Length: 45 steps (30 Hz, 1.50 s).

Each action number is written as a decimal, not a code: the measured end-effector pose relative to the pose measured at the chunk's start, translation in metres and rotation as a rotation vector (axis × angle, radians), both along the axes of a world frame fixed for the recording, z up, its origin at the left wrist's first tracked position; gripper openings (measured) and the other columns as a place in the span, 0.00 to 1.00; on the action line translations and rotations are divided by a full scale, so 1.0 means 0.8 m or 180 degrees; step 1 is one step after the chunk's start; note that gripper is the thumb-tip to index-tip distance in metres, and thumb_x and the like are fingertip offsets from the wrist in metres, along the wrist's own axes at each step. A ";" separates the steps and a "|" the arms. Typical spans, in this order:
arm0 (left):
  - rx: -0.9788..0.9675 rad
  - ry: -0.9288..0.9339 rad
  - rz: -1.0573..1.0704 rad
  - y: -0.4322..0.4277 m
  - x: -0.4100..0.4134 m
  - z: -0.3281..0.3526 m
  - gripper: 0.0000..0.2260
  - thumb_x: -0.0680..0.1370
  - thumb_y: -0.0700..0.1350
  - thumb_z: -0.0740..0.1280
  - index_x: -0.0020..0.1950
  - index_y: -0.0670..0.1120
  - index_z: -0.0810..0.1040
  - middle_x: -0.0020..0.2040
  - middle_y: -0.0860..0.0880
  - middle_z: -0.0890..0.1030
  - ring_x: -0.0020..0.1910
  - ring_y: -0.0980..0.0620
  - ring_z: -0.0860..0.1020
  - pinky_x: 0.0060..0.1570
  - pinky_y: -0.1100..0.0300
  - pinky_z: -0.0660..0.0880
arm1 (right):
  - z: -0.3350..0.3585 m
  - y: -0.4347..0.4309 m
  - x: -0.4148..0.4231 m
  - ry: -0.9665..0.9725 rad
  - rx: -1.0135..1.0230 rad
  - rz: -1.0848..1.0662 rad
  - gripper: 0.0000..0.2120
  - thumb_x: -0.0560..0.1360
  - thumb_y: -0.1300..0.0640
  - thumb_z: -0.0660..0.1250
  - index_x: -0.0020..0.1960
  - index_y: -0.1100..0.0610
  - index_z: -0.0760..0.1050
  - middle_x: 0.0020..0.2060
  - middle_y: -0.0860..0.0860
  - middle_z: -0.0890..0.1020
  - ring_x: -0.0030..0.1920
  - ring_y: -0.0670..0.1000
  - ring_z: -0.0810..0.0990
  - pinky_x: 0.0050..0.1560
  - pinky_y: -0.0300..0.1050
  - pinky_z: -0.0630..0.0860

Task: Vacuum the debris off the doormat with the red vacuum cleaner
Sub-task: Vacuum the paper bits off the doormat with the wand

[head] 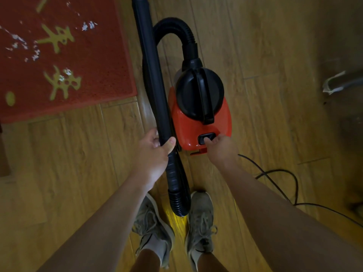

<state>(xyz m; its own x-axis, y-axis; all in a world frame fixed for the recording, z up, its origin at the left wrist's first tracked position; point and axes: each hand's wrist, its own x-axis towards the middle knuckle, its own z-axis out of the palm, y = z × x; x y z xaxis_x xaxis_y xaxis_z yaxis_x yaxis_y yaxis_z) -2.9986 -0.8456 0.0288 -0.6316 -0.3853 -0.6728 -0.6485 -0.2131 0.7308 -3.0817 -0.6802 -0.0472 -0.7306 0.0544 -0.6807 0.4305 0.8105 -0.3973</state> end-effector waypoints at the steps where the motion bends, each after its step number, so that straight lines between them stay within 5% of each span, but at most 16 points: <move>1: 0.0002 0.0007 0.0008 0.001 0.000 0.000 0.05 0.81 0.42 0.67 0.55 0.51 0.79 0.47 0.50 0.85 0.48 0.49 0.84 0.48 0.51 0.78 | -0.002 0.000 -0.001 0.0001 0.0033 0.0019 0.16 0.80 0.51 0.67 0.36 0.57 0.70 0.31 0.51 0.76 0.38 0.56 0.78 0.41 0.50 0.75; 4: 0.0047 -0.0016 0.0059 0.001 -0.002 -0.002 0.05 0.82 0.42 0.67 0.55 0.50 0.79 0.44 0.53 0.85 0.46 0.52 0.84 0.45 0.54 0.76 | -0.007 -0.001 -0.005 -0.0054 0.0222 0.0018 0.17 0.78 0.48 0.68 0.35 0.56 0.72 0.33 0.53 0.79 0.39 0.57 0.81 0.42 0.52 0.79; 9: 0.0083 -0.0164 0.0160 -0.003 -0.001 -0.005 0.04 0.82 0.43 0.67 0.54 0.51 0.79 0.43 0.53 0.86 0.45 0.53 0.85 0.49 0.50 0.80 | -0.014 -0.003 -0.009 -0.0239 0.0538 -0.0083 0.17 0.76 0.43 0.70 0.39 0.56 0.77 0.34 0.51 0.80 0.37 0.54 0.81 0.34 0.44 0.71; 15: 0.0190 -0.0251 0.0268 -0.005 0.004 -0.008 0.04 0.82 0.44 0.67 0.55 0.50 0.79 0.45 0.51 0.86 0.49 0.49 0.84 0.54 0.46 0.80 | -0.016 -0.007 -0.015 -0.0369 0.0615 -0.0265 0.18 0.75 0.40 0.71 0.45 0.56 0.78 0.37 0.52 0.82 0.40 0.55 0.82 0.40 0.48 0.77; 20: 0.0231 -0.0199 0.0445 -0.013 0.004 0.001 0.03 0.82 0.43 0.67 0.53 0.50 0.79 0.38 0.55 0.84 0.42 0.54 0.84 0.45 0.54 0.79 | -0.008 -0.002 -0.021 -0.0417 0.0527 -0.0094 0.21 0.73 0.38 0.71 0.41 0.57 0.79 0.34 0.54 0.83 0.37 0.55 0.83 0.40 0.50 0.81; 27: 0.0306 -0.0305 0.0599 -0.032 0.007 0.023 0.03 0.82 0.43 0.67 0.52 0.51 0.80 0.36 0.57 0.84 0.43 0.53 0.83 0.47 0.52 0.80 | 0.053 -0.041 -0.008 -0.0134 0.0013 0.0385 0.22 0.77 0.45 0.69 0.31 0.56 0.70 0.28 0.51 0.76 0.34 0.53 0.78 0.40 0.48 0.74; 36: 0.0286 -0.0412 0.0848 -0.058 0.022 0.066 0.03 0.81 0.45 0.68 0.51 0.52 0.80 0.42 0.50 0.86 0.47 0.46 0.85 0.51 0.47 0.81 | 0.154 -0.137 -0.011 0.0107 -0.0535 0.0568 0.18 0.80 0.43 0.64 0.47 0.58 0.81 0.39 0.50 0.84 0.41 0.50 0.82 0.49 0.52 0.80; 45: 0.0518 -0.0502 0.0980 -0.106 0.043 0.097 0.04 0.80 0.50 0.69 0.53 0.54 0.81 0.43 0.48 0.85 0.46 0.45 0.84 0.53 0.41 0.81 | 0.196 -0.224 0.001 0.0149 -0.0589 0.1138 0.20 0.80 0.41 0.64 0.60 0.55 0.80 0.44 0.43 0.81 0.45 0.42 0.78 0.40 0.34 0.70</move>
